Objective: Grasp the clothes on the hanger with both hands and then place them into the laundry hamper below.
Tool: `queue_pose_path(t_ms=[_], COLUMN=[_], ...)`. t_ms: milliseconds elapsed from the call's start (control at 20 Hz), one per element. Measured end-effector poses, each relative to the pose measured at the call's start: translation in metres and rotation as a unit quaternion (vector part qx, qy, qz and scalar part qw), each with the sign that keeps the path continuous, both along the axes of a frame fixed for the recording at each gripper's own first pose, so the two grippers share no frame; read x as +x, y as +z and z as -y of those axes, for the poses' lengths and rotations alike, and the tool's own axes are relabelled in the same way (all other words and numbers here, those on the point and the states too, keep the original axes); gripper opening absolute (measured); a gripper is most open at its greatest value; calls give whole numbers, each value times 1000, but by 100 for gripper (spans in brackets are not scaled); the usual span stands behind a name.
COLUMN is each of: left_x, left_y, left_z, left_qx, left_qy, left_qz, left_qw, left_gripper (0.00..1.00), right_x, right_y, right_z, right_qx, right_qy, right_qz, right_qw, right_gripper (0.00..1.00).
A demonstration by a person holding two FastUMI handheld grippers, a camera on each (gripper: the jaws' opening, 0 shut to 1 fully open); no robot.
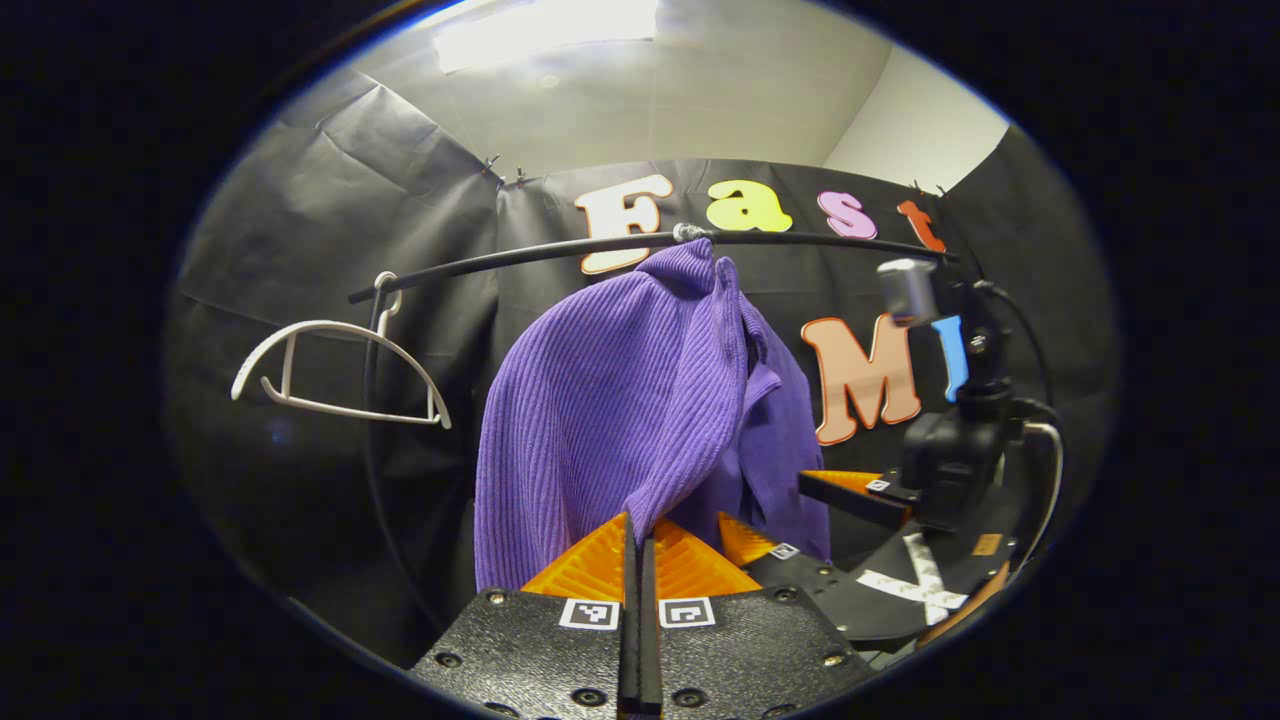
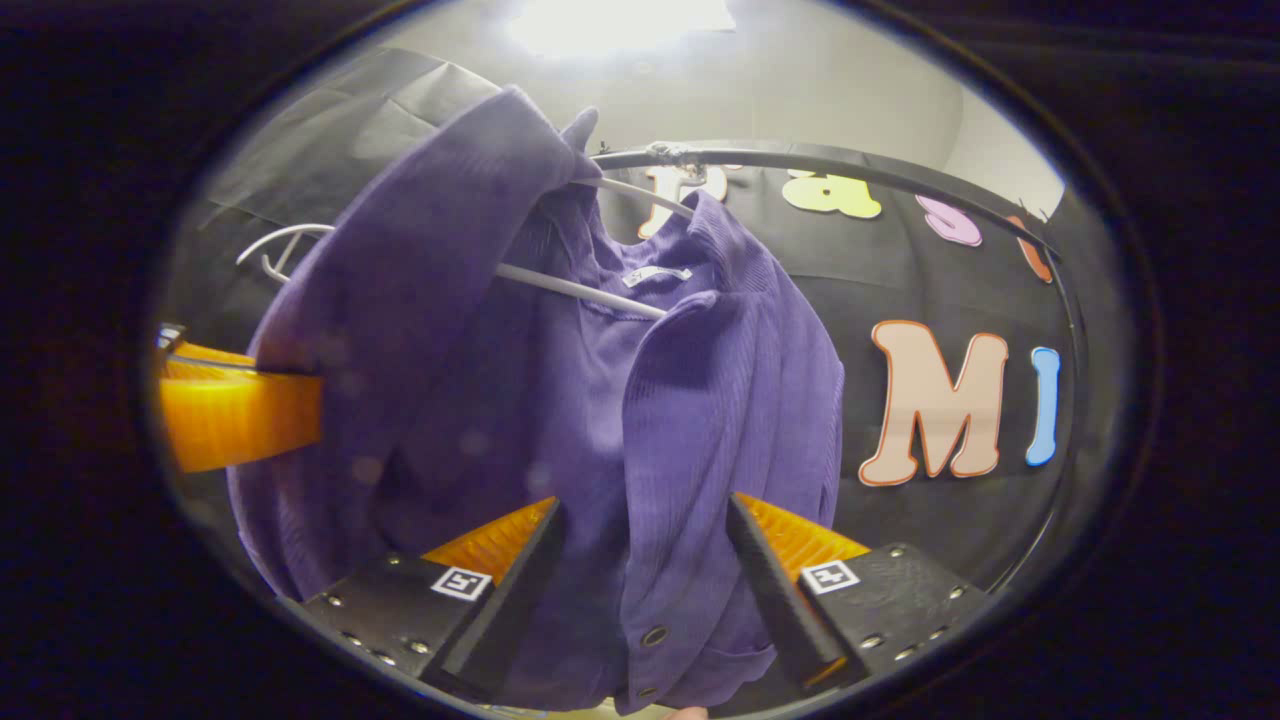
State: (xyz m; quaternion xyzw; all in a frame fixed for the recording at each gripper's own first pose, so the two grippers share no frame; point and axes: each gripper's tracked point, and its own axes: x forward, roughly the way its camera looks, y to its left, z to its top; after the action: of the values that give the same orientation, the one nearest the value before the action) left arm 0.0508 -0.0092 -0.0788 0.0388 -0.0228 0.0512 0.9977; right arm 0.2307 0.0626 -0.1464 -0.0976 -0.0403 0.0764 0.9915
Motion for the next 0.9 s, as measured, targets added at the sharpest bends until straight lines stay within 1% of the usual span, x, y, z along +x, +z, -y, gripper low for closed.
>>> queue_pose_path(t_ms=[50, 150, 250, 300, 400, 450, 500, 550, 600, 650, 700, 750, 850, 900], left_x=[-2, -1, -1, -1, 0, 0, 2, 3, 5, 4, 4, 5, 4, 4], left_y=[7, 13, 15, 17, 20, 21, 22, 23, 23, 19, 18, 21, 25, 26], left_z=[1, 2, -1, -5, -14, -22, -30, -34, -38, -38, -39, -41, -45, -46], left_qx=[-7, -14, -23, -31, -39, -40, -39, -37, -36, -37, -38, -35, -29, -29], left_qy=[-9, -24, -37, -42, -51, -48, -45, -42, -42, -44, -46, -47, -47, -49], left_qz=[2, -2, -9, -14, -23, -23, -22, -20, -21, -23, -25, -23, -17, -16], left_qw=[1000, 1000, 999, 999, 998, 998, 998, 998, 998, 998, 998, 998, 998, 998], left_gripper=[0, 0, 0, 0, 0, 0, 2, 2, 2, 0, 0, 0, 0, 0], right_x=[10, 27, 48, 53, 51, 47, 43, 42, 38, 36, 30, 23, 15, 14], right_y=[3, 16, 21, 19, 14, 14, 15, 16, 13, 10, 6, 7, 18, 23], right_z=[11, 31, 43, 48, 41, 34, 38, 46, 50, 54, 55, 56, 67, 75], right_qx=[-3, 6, 32, 54, 104, 123, 130, 134, 135, 137, 135, 128, 115, 109], right_qy=[-26, -67, -84, -88, -48, -19, -6, -6, -3, -6, -1, 3, -3, -20], right_qz=[2, 6, -11, -30, -77, -83, -83, -79, -83, -94, -103, -103, -80, -65], right_qw=[1000, 998, 996, 994, 990, 989, 988, 988, 987, 986, 986, 986, 990, 992], right_gripper=[96, 96, 96, 83, 57, 59, 56, 58, 56, 55, 55, 58, 58, 58])
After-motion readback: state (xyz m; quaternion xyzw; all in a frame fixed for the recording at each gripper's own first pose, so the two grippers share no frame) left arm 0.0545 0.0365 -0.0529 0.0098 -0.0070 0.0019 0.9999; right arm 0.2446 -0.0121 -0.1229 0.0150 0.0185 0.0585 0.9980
